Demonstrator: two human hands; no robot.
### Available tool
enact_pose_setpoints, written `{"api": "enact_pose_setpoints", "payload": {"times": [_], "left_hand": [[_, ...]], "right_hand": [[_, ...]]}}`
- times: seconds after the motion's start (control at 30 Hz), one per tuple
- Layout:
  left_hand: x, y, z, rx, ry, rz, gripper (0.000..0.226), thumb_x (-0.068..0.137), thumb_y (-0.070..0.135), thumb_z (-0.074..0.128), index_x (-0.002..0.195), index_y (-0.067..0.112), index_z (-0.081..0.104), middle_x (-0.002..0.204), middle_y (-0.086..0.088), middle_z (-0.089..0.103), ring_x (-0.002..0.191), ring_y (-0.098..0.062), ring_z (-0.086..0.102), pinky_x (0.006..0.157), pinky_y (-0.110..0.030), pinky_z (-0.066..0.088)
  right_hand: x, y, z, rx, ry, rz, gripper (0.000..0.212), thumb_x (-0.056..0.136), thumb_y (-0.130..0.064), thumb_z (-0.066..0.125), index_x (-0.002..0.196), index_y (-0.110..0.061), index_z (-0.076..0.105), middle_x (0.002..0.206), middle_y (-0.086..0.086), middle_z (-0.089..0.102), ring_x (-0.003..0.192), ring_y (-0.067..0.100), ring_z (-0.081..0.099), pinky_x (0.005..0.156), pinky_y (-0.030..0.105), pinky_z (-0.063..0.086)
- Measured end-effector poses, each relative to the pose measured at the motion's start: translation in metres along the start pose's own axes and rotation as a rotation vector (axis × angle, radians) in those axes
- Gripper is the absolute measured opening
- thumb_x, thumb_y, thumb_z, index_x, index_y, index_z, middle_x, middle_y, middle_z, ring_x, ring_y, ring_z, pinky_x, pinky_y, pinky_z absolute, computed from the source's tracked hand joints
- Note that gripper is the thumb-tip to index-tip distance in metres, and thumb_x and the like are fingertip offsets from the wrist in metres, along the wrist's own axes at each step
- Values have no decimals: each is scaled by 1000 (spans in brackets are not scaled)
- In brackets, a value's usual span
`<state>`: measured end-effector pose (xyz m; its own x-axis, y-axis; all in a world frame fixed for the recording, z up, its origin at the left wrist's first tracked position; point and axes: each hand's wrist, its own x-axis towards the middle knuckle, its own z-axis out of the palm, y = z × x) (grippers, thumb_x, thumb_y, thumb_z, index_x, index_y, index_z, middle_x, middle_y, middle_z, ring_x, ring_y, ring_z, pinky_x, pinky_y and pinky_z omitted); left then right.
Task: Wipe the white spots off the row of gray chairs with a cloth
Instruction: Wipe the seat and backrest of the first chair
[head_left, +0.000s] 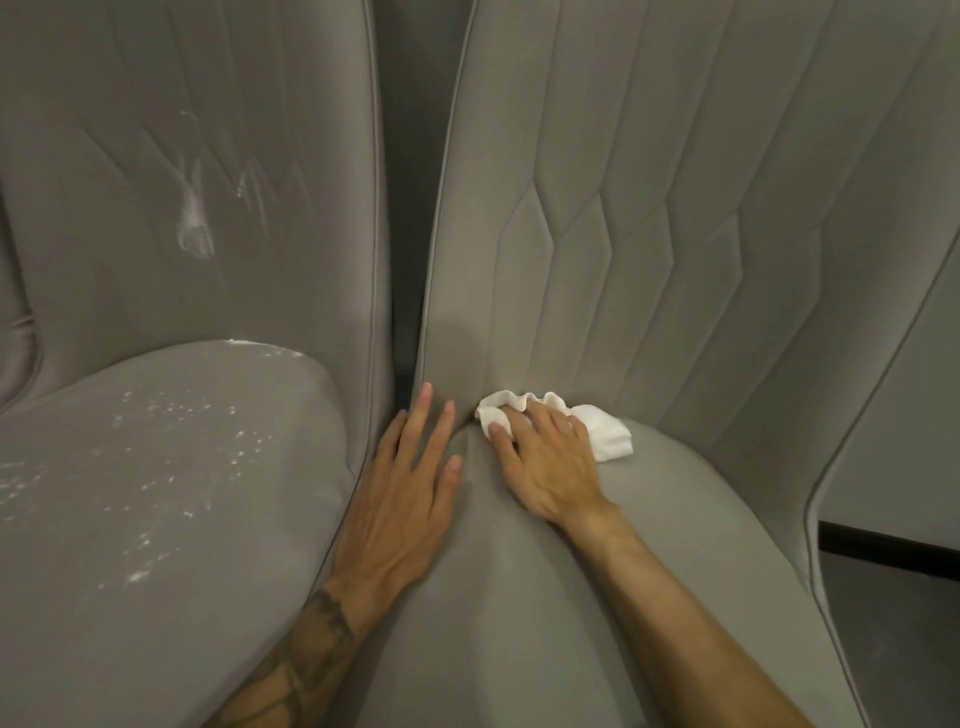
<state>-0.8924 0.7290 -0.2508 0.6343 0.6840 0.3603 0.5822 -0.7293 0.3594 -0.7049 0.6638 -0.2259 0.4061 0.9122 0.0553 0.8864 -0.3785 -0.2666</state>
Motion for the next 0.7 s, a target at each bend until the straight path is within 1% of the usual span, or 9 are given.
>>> {"api": "enact_pose_setpoints", "payload": {"times": [0.07,0.13,0.23,0.3,0.37,0.43,0.53,0.63,0.7], "left_hand": [[0,1,-1,-11,-8,-9,61,111,52,14,167,30,15,175,10,-8,161,-19,15,129,-38,20],[-1,3,-2,-28,-18,-17,62,110,55,11,167,30,15,175,12,-10,161,-18,14,129,-37,19],[-2,3,-4,-15,-17,-4,62,111,55,11,168,30,14,175,11,-8,161,-18,15,129,-37,20],[-1,3,-4,-26,-22,-12,62,111,55,12,167,31,16,175,12,-8,161,-19,16,129,-38,21],[-1,1,-4,-27,-24,-19,61,110,54,15,167,31,16,175,13,-8,161,-19,15,129,-40,22],[-1,1,-3,-20,-19,-9,61,110,52,16,167,31,16,175,12,-8,161,-19,15,129,-41,23],[-1,0,-1,-12,-20,-15,60,110,50,18,167,30,16,175,12,-9,161,-20,15,129,-42,24],[-1,1,-1,0,-14,-13,61,111,50,17,167,29,17,175,10,-9,161,-21,17,129,-41,24],[-1,2,-1,0,0,0,60,111,50,18,167,28,18,176,9,-8,161,-20,17,129,-40,23]], "right_hand": [[-3,-13,6,44,-1,-44,46,109,-48,29,142,-29,56,149,-5,53,145,21,41,116,44,25],[-8,-21,9,84,-23,-123,44,109,-46,26,137,-32,57,140,-13,56,136,13,46,113,40,26],[-12,-15,4,121,-53,-218,50,107,-48,22,145,-35,52,146,-14,53,138,11,45,112,40,28],[-13,-3,1,46,-67,-266,50,106,-55,23,149,-41,45,153,-14,48,143,12,42,113,42,29],[-12,8,0,-58,-85,-247,53,106,-62,25,155,-46,36,162,-10,39,152,16,31,121,46,23],[-9,19,-1,-118,-60,-202,55,106,-62,25,158,-46,31,165,-6,36,156,18,26,125,45,18],[-8,38,-9,-108,-36,-106,55,106,-59,27,157,-40,37,165,-5,37,156,16,27,124,43,23],[-10,27,-9,-100,17,8,50,107,-52,33,152,-34,48,162,2,43,153,22,32,119,44,28],[-8,-4,1,-91,15,-38,47,108,-48,31,150,-36,48,159,-1,45,150,24,34,117,43,28]]}}
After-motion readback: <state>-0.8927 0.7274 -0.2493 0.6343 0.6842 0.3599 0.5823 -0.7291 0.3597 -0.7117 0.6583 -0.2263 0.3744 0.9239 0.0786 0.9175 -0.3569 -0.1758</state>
